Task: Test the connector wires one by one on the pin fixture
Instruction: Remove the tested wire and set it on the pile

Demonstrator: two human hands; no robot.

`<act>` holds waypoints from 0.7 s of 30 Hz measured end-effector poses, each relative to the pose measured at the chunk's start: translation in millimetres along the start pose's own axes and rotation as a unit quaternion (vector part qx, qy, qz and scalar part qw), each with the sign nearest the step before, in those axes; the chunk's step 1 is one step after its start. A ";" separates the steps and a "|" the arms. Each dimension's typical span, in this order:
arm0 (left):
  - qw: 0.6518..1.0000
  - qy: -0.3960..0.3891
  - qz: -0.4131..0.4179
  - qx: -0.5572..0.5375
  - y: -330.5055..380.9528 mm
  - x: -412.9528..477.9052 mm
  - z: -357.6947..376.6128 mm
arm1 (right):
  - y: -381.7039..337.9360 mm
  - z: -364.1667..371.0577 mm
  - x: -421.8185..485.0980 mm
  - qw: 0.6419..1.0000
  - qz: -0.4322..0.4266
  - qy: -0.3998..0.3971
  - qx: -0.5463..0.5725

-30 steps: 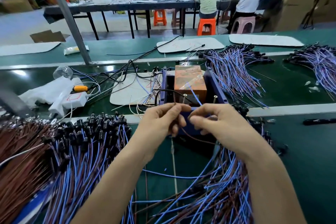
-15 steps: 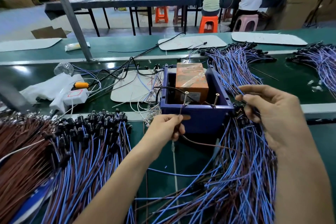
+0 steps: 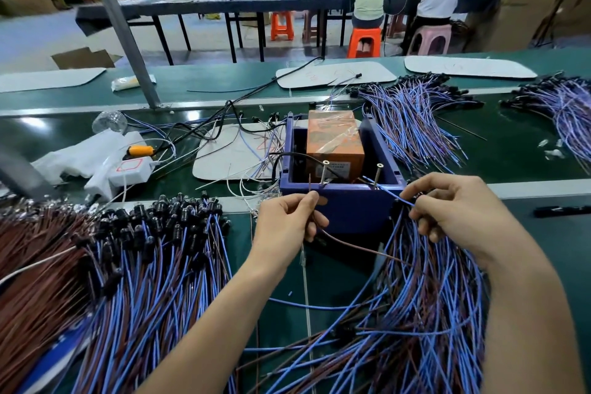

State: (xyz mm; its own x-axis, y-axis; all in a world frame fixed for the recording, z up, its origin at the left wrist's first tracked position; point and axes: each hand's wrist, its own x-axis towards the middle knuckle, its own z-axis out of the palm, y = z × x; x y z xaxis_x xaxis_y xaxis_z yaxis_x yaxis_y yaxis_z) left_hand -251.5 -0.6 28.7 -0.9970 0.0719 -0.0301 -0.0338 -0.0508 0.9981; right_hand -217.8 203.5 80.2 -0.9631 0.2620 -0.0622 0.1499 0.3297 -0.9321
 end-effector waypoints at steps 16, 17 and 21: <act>0.997 -0.059 -0.041 0.018 3.3 -3.3 2.6 | -6.0 -12.3 -9.1 1.000 0.004 -0.020 -0.018; 0.997 -0.061 -0.039 0.020 2.5 -3.1 2.9 | -5.8 -12.6 -8.9 0.999 0.004 -0.022 -0.023; 0.997 -0.066 -0.037 0.026 0.5 -2.8 3.2 | -4.2 -12.3 -8.1 0.999 0.007 -0.035 -0.033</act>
State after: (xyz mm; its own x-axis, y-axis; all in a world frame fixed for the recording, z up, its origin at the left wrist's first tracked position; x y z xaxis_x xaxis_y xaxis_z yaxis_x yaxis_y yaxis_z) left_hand -248.5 2.4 29.4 -0.9739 0.2041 -0.0989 -0.0989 0.0105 0.9950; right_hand -207.8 211.1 89.0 -0.9738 0.2033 -0.1024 0.1759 0.3865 -0.9054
